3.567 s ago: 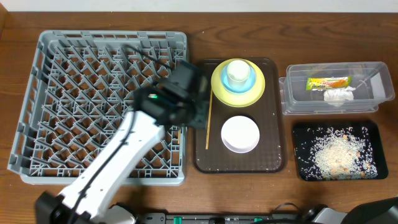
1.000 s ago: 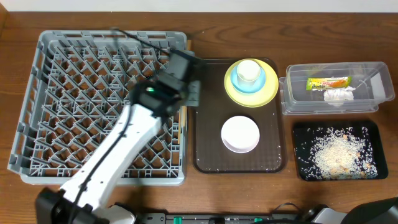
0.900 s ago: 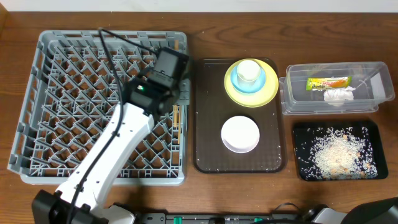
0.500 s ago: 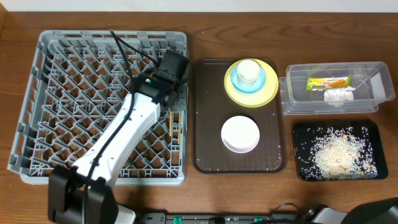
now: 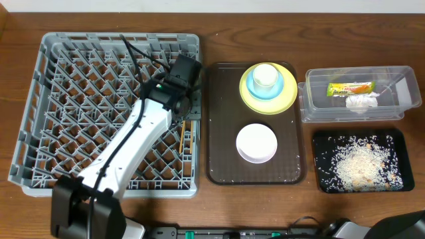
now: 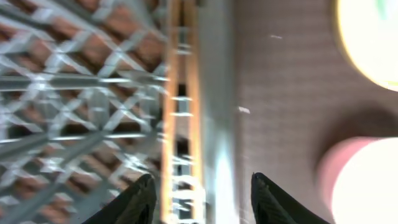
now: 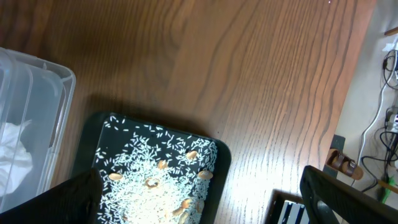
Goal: Sort waste into correct bins and load items into the dishwasher rack
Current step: 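Move the chopstick over the rack and release it with the left gripper, then grasp the rim of the empty white dish with the left gripper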
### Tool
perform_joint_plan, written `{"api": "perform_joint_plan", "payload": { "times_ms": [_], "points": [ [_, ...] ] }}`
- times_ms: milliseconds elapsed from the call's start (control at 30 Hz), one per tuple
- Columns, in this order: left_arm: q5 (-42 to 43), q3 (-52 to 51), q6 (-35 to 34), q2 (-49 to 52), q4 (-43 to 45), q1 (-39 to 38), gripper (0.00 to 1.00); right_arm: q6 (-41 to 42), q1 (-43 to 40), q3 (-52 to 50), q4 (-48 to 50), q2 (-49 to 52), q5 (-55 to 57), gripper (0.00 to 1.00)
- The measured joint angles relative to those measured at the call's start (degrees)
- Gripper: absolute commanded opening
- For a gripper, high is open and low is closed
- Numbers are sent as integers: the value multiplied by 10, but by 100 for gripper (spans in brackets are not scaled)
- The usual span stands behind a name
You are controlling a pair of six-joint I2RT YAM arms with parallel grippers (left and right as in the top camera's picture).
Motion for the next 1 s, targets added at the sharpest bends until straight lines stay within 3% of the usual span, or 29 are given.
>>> {"api": "perform_joint_plan", "payload": {
  "times_ms": [167,433,733,900,1000],
  "points": [
    [101,0,-2,-11,-1,-25,42,0,0,0,0,0,0,99],
    [142,-7,-12,-10,38,-160,42,0,0,0,0,0,0,99],
    [56,-11,-15,25,117,-308,42,0,0,0,0,0,0,99],
    [25,-11,-15,73,177,-349,42,0,0,0,0,0,0,99],
    [15,-11,-16,106,202,-359,36,0,0,0,0,0,0,99]
  ]
}}
